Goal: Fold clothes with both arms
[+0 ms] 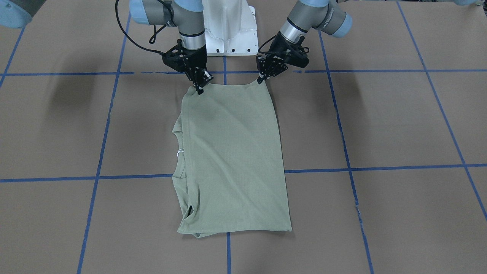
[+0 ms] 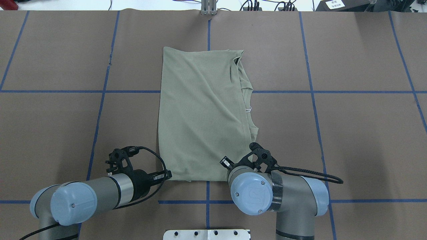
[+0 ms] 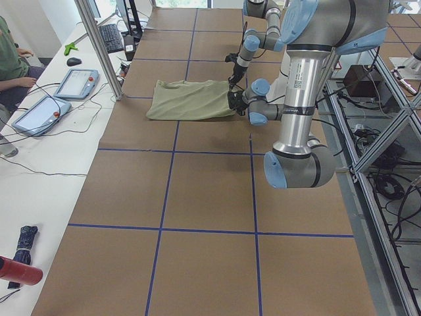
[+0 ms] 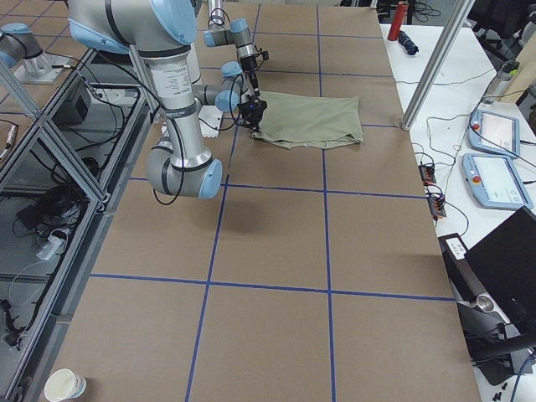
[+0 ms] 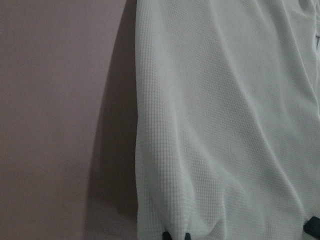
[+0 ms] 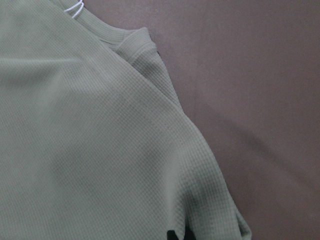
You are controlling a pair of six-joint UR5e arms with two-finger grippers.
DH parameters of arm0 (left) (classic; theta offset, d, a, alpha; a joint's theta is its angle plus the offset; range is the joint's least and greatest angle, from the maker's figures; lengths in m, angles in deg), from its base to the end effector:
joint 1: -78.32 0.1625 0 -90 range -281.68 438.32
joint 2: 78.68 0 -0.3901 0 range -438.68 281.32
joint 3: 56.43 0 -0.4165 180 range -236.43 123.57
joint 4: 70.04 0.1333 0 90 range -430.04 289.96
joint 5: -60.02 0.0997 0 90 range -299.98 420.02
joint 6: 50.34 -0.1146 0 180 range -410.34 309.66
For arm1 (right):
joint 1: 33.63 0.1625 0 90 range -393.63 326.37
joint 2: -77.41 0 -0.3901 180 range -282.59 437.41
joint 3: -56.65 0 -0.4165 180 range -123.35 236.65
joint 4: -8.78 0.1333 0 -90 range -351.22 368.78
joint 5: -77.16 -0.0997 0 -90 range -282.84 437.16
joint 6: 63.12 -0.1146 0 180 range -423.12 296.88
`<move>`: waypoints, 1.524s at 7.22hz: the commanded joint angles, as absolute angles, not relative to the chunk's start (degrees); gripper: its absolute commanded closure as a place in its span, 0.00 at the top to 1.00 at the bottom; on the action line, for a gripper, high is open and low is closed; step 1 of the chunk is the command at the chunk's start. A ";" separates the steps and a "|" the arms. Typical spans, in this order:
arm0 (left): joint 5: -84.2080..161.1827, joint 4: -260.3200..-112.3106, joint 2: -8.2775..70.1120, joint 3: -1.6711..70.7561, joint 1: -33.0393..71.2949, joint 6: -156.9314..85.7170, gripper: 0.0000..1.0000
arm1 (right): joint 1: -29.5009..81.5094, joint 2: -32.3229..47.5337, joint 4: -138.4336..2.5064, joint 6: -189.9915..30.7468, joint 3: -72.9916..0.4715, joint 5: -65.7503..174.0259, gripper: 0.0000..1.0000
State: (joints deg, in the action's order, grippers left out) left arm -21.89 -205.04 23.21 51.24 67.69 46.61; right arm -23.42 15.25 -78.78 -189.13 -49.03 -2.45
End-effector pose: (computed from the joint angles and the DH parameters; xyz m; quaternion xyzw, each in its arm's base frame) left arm 0.5411 -0.2536 0.2729 0.0755 0.6021 -0.1635 0.7779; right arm -0.5972 -0.2640 0.2273 -0.0055 -0.3976 0.3924 0.8294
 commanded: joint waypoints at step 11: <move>-31.74 -170.58 31.96 70.96 61.04 35.04 0.00 | -18.72 17.56 -96.49 -183.11 -64.79 -3.96 0.00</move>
State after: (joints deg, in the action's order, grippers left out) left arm -31.74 -170.64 29.26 76.02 64.57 39.35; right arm -22.61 17.52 -103.78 -185.76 -71.71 -3.83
